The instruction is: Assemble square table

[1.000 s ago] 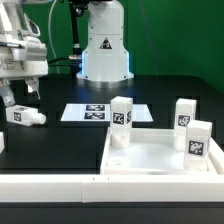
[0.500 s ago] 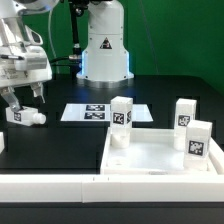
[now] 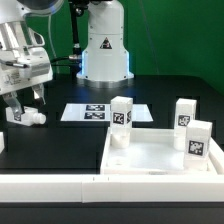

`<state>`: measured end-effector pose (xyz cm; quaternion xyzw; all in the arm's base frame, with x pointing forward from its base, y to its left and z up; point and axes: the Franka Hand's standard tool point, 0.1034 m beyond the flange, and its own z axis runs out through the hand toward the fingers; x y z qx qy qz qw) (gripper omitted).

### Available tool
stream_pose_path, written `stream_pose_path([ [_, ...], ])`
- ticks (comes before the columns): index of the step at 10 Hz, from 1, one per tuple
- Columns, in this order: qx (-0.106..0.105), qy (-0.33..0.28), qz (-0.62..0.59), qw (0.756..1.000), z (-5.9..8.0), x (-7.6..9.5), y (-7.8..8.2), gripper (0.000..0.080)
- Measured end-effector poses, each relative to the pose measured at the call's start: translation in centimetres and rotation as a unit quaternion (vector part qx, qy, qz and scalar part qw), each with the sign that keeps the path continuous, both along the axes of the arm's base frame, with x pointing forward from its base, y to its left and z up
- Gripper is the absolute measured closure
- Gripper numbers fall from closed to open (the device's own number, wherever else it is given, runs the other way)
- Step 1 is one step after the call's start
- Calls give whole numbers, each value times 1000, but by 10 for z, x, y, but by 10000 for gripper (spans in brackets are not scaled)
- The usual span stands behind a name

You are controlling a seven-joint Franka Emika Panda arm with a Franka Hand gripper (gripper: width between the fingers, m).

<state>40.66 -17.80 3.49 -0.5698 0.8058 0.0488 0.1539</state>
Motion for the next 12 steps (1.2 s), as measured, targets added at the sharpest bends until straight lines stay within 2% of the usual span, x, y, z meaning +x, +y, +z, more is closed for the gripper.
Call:
stream_pose_path([
  [1,15,-19,-24,999,-1,-2,-2,151],
  [4,35,-33,-63,997,-9,-20,-10,151],
  [6,38,-24,-68,997,-16,-31,-7,151],
  [10,37,-14,-67,997,-24,-35,-6,151],
  [12,37,-14,-67,997,-25,-35,-6,422],
])
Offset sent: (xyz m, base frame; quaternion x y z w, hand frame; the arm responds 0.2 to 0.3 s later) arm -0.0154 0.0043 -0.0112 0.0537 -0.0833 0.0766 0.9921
